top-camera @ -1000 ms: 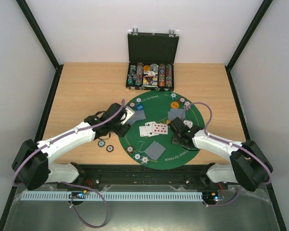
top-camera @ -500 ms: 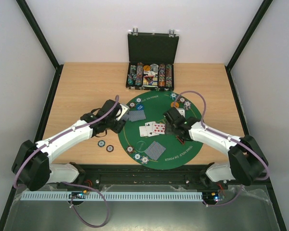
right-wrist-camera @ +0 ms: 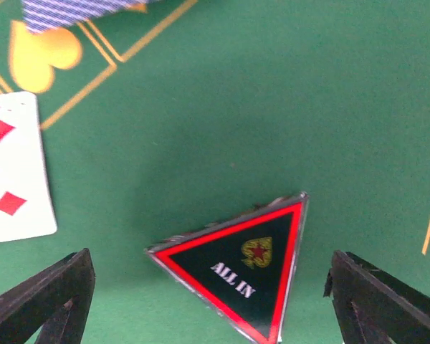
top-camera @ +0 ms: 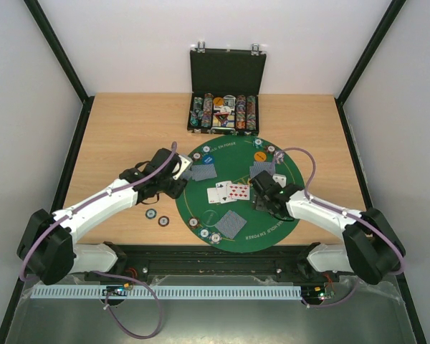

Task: Distribute texas hold em gaming equipment

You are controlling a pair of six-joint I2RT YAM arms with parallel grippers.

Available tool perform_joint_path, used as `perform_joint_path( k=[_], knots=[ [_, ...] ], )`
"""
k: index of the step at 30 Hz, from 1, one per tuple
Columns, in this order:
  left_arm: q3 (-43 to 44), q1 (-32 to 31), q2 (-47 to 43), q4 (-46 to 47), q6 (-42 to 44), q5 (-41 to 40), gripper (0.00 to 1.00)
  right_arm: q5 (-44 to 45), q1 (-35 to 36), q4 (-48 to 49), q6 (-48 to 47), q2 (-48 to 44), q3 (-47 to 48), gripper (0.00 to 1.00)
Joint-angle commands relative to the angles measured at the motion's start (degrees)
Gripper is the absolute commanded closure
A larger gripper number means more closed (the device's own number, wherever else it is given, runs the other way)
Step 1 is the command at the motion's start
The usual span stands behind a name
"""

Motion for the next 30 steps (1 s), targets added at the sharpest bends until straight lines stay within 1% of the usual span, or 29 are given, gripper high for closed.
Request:
perform_joint_path(
  k=[1, 8, 10, 25, 30],
  knots=[
    [0.82, 0.08, -1.62, -0.03, 0.13, 0.68, 0.40, 1.75, -0.51, 0.79, 3.30, 2.09, -1.82, 0.14],
    [0.82, 0.07, -1.73, 0.06, 0.24, 1.04, 0.40, 2.02, -1.30, 3.69, 4.23, 3.70, -3.95, 0.24],
    [0.82, 0.08, -1.75, 0.06, 0.26, 1.13, 0.40, 2.08, -1.39, 4.11, 4.12, 4.58, -4.01, 0.25],
    [0.73, -0.18, -2.08, 0.14, 0.30, 1.57, 0.40, 1.45, -1.91, 7.34, 3.68, 7.52, -4.07, 0.22],
    [0.73, -0.27, -2.17, 0.14, 0.31, 1.57, 0.40, 2.26, -1.92, 6.79, 3.38, 7.65, -3.78, 0.29]
  ],
)
